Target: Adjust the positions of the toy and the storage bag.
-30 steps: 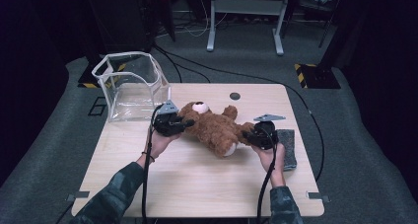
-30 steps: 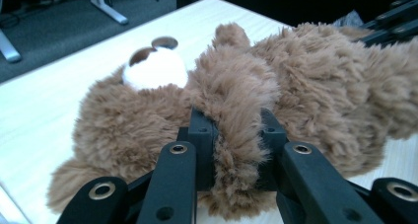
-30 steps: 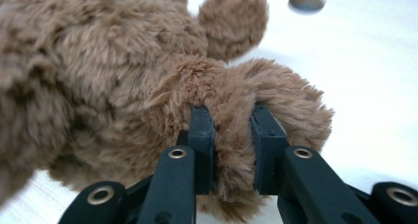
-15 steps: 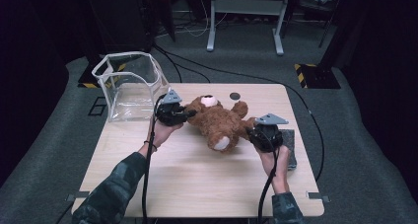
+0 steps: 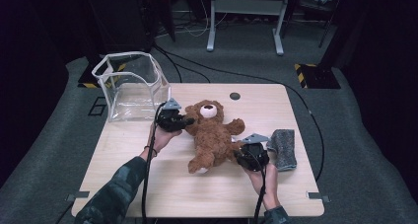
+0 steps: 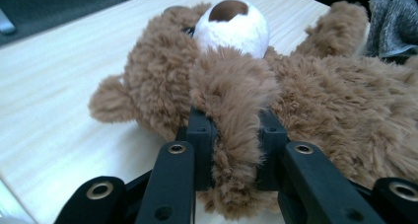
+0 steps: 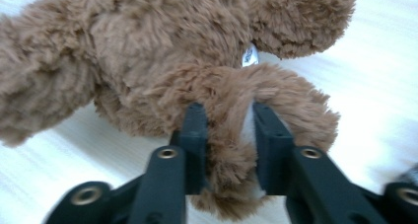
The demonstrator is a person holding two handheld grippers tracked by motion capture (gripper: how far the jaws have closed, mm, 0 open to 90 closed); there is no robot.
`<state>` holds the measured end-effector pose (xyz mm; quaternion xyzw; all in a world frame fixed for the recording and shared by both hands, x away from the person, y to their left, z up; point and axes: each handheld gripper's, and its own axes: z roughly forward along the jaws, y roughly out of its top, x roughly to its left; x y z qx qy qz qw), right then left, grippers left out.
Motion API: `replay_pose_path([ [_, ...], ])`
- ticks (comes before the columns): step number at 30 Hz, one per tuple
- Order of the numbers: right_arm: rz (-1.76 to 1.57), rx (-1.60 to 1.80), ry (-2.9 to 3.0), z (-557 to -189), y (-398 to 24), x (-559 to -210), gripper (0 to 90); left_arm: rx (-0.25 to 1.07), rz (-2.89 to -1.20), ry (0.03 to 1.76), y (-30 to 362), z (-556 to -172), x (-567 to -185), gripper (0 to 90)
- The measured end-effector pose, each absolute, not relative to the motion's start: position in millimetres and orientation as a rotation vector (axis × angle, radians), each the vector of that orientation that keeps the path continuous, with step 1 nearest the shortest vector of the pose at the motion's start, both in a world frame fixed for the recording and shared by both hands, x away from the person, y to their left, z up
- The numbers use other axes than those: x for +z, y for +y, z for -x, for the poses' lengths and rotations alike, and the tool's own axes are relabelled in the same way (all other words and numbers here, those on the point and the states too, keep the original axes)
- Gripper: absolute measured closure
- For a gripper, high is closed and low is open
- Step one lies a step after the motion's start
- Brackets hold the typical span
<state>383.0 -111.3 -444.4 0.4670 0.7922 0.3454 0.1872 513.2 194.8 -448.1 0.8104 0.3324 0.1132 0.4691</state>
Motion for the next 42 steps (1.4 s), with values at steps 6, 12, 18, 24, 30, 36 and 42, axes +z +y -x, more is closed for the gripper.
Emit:
replay_pose_path([
  [6,-1.35,1.046,2.295,-390.1,-126.4,-439.3,39.7,0.231,-1.952,0.863,199.8,-512.5,-448.5,63.7],
  [12,-1.401,1.13,2.258,-408.5,-143.4,-428.7,15.1,0.187,-1.907,0.975,201.8,-512.2,-450.8,33.5],
  [18,-1.45,1.149,2.225,-434.7,-149.0,-427.4,13.2,0.195,-1.891,1.005,198.7,-511.0,-449.6,29.3],
  [24,-1.527,1.105,2.204,-473.9,-150.0,-438.9,9.7,0.235,-1.889,1.018,191.3,-511.8,-447.8,29.2],
  [30,-1.636,1.069,2.204,-497.7,-149.7,-452.2,10.2,0.23,-1.875,1.015,188.7,-512.7,-449.6,38.6],
  [36,-1.671,1.057,2.229,-509.6,-147.1,-468.3,18.9,0.238,-1.873,0.988,187.5,-512.4,-448.2,51.1],
  [42,-1.654,1.079,2.228,-507.2,-148.7,-467.7,26.7,0.256,-1.832,1.033,191.1,-509.5,-443.2,37.3],
])
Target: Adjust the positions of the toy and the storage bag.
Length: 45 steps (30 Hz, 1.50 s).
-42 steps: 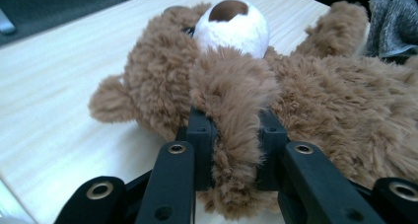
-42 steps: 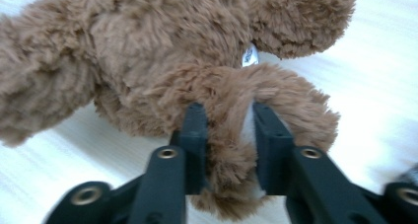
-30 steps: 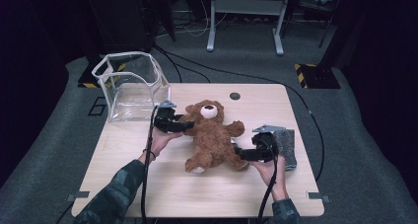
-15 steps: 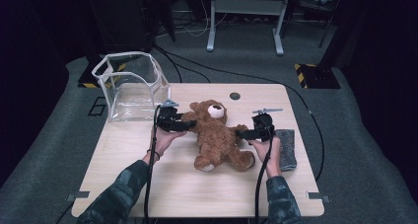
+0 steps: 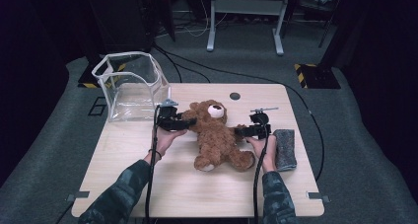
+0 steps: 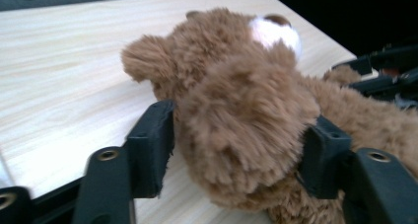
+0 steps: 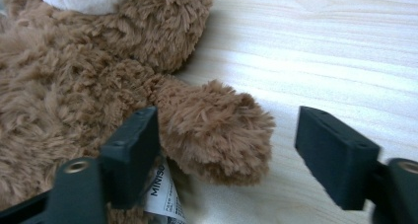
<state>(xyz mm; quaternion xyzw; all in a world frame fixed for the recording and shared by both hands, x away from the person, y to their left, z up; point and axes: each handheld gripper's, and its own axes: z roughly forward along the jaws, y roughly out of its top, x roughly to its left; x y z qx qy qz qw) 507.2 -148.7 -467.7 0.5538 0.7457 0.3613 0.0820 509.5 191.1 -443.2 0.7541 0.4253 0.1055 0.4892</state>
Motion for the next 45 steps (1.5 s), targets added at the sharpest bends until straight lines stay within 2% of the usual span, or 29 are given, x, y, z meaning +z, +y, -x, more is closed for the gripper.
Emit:
replay_pose_path([
  [2,-1.649,1.092,2.233,-507.4,-149.2,-468.1,29.1,0.266,-1.835,1.027,190.6,-508.2,-440.9,36.5],
  [4,-1.662,1.092,2.233,-506.5,-148.2,-468.7,38.0,0.282,-1.844,1.009,189.2,-506.4,-435.4,36.0],
  [5,-1.645,1.107,2.243,-506.1,-148.2,-469.9,53.9,0.293,-1.839,0.999,188.1,-506.0,-432.9,47.1],
  [6,-1.642,1.099,2.235,-505.1,-147.3,-469.7,59.1,0.315,-1.861,0.969,186.3,-506.3,-429.4,55.0],
  [8,-1.628,1.102,2.238,-503.2,-146.1,-468.8,69.5,0.333,-1.896,0.966,185.0,-507.9,-430.0,64.3],
  [12,-1.591,1.099,2.236,-495.2,-140.5,-459.0,76.1,0.306,-1.89,1.036,193.0,-514.5,-439.6,68.2],
  [19,-1.503,1.05,2.245,-478.1,-123.3,-439.9,77.5,0.262,-1.864,1.133,204.2,-522.4,-454.5,67.5],
  [21,-1.511,1.053,2.245,-475.3,-120.2,-438.1,77.4,0.253,-1.865,1.161,207.7,-525.0,-458.6,64.8],
  [23,-1.474,1.053,2.242,-471.6,-117.9,-436.4,77.2,0.256,-1.862,1.198,210.1,-526.5,-460.5,55.4],
  [24,-1.476,1.049,2.241,-469.9,-116.3,-434.8,77.0,0.265,-1.849,1.225,211.5,-526.1,-459.3,55.4],
  [25,-1.47,1.055,2.239,-468.7,-115.2,-433.7,77.0,0.282,-1.834,1.256,213.1,-525.0,-456.0,46.3],
  [26,-1.458,1.046,2.231,-467.0,-113.0,-431.5,76.7,0.284,-1.79,1.27,218.4,-521.1,-443.4,33.0],
  [29,-1.456,1.041,2.232,-465.9,-112.7,-430.5,76.7,0.309,-1.776,1.249,217.1,-515.6,-426.9,24.9],
  [35,-1.444,1.044,2.224,-463.9,-112.4,-430.4,76.7,0.28,-1.86,1.181,178.8,-509.9,-399.8,17.2],
  [40,-1.441,1.052,2.217,-461.5,-107.4,-428.6,76.7,0.178,-1.925,1.29,138.2,-523.0,-412.5,15.5],
  [45,-1.435,1.049,2.221,-460.0,-107.8,-429.1,76.6,0.176,-1.957,1.351,119.9,-530.3,-423.8,15.4],
])
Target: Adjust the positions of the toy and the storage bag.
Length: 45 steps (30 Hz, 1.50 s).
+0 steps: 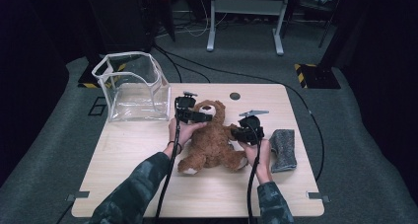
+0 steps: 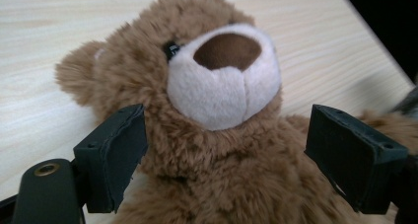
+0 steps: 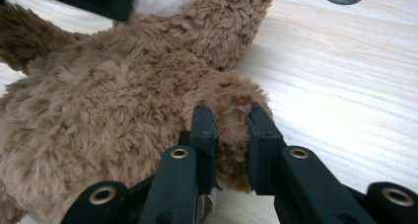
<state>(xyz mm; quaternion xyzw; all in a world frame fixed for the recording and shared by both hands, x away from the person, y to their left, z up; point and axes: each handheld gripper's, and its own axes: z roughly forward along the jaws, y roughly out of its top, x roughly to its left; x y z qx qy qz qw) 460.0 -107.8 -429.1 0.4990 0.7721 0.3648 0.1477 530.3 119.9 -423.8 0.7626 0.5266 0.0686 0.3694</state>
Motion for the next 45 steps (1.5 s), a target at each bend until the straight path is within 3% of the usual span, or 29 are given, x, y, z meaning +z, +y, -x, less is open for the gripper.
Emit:
replay_pose_path([
  [9,-1.431,1.059,2.23,-458.3,-108.8,-433.4,76.7,0.219,-1.941,1.434,101.8,-532.2,-435.9,12.6],
  [16,-1.424,1.056,2.235,-457.7,-105.0,-434.9,77.0,0.248,-1.965,1.517,95.5,-531.4,-450.4,4.6],
  [21,-1.421,1.049,2.252,-457.4,-103.5,-438.7,77.1,0.171,-1.955,1.558,103.9,-536.8,-458.0,0.0],
  [30,-1.444,1.071,2.258,-458.9,-104.8,-449.2,76.7,0.113,-1.967,1.568,104.2,-540.3,-473.3,0.0],
  [33,-1.443,1.07,2.259,-458.9,-105.5,-452.8,76.0,0.001,-1.956,1.586,104.3,-543.1,-487.7,0.0],
  [38,-1.443,1.079,2.255,-457.5,-109.1,-455.7,72.6,0.035,-1.998,1.548,99.2,-542.9,-484.0,4.0],
  [39,-1.455,1.092,2.239,-455.7,-112.0,-455.4,64.2,0.043,-2.0,1.534,99.1,-541.8,-483.7,10.2],
  [40,-1.455,1.092,2.239,-455.7,-112.0,-455.4,64.2,0.043,-2.0,1.534,99.1,-541.8,-483.7,13.4],
  [41,-1.441,1.084,2.223,-451.3,-114.4,-451.9,49.9,0.068,-1.998,1.514,98.5,-539.3,-483.1,16.9],
  [42,-1.441,1.084,2.223,-451.3,-114.4,-451.9,49.9,0.068,-1.998,1.514,98.5,-539.3,-483.1,20.1],
  [44,-1.427,1.044,2.192,-441.4,-115.4,-447.0,34.4,0.074,-1.996,1.5,99.9,-537.9,-482.7,22.6],
  [45,-1.419,1.03,2.167,-428.7,-118.3,-443.7,22.4,0.08,-1.99,1.496,100.7,-537.4,-482.8,27.2],
])
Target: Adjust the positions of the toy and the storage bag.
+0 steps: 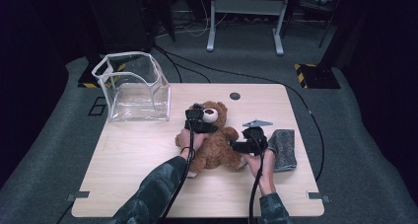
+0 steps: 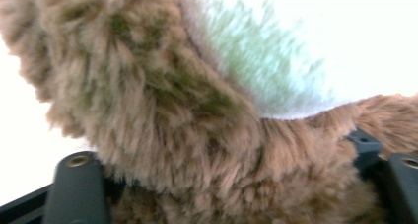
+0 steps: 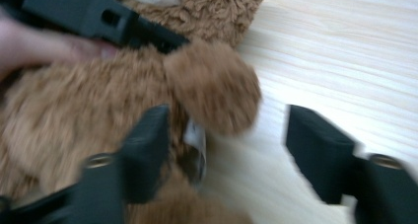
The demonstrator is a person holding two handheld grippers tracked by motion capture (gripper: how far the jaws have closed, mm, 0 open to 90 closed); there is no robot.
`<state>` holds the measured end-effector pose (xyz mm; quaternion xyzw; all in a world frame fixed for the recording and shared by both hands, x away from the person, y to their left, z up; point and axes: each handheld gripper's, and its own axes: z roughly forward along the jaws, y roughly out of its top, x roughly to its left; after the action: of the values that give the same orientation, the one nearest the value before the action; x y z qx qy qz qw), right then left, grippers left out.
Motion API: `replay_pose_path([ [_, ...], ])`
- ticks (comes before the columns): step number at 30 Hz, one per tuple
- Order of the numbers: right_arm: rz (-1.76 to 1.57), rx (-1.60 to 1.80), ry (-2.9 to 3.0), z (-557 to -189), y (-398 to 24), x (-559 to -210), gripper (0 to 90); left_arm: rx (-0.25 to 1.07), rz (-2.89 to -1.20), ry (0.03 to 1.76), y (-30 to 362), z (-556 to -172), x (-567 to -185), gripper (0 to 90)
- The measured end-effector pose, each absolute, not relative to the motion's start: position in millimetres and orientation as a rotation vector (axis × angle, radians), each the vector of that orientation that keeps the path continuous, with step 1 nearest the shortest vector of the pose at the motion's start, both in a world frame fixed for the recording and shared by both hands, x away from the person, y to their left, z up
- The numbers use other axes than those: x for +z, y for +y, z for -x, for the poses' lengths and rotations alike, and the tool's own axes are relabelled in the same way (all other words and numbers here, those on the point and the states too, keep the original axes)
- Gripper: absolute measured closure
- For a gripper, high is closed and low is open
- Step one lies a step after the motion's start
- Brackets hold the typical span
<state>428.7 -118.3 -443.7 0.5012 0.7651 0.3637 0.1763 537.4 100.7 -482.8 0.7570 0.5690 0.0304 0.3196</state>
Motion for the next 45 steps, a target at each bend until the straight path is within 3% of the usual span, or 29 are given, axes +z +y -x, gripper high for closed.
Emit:
replay_pose_path([
  [2,-1.396,1.047,2.142,-413.2,-126.1,-443.1,14.3,0.097,-1.965,1.485,101.0,-535.4,-483.1,31.3],
  [4,-1.385,1.036,2.127,-404.9,-130.3,-443.9,14.1,0.098,-1.964,1.482,101.3,-534.8,-482.6,33.1],
  [10,-1.334,1.015,2.14,-352.5,-145.2,-475.4,1.8,0.101,-1.948,1.447,105.8,-531.8,-481.7,42.4],
  [13,-1.325,0.99,2.171,-347.2,-144.9,-490.3,0.0,0.094,-1.929,1.426,108.9,-530.1,-480.9,44.1],
  [20,-1.317,0.959,2.217,-348.2,-142.2,-527.4,0.0,0.056,-1.884,1.377,119.1,-526.7,-477.5,46.5],
  [45,-1.329,0.937,2.199,-353.5,-143.7,-530.8,0.1,0.202,-1.762,1.149,151.2,-499.3,-425.6,51.6],
])
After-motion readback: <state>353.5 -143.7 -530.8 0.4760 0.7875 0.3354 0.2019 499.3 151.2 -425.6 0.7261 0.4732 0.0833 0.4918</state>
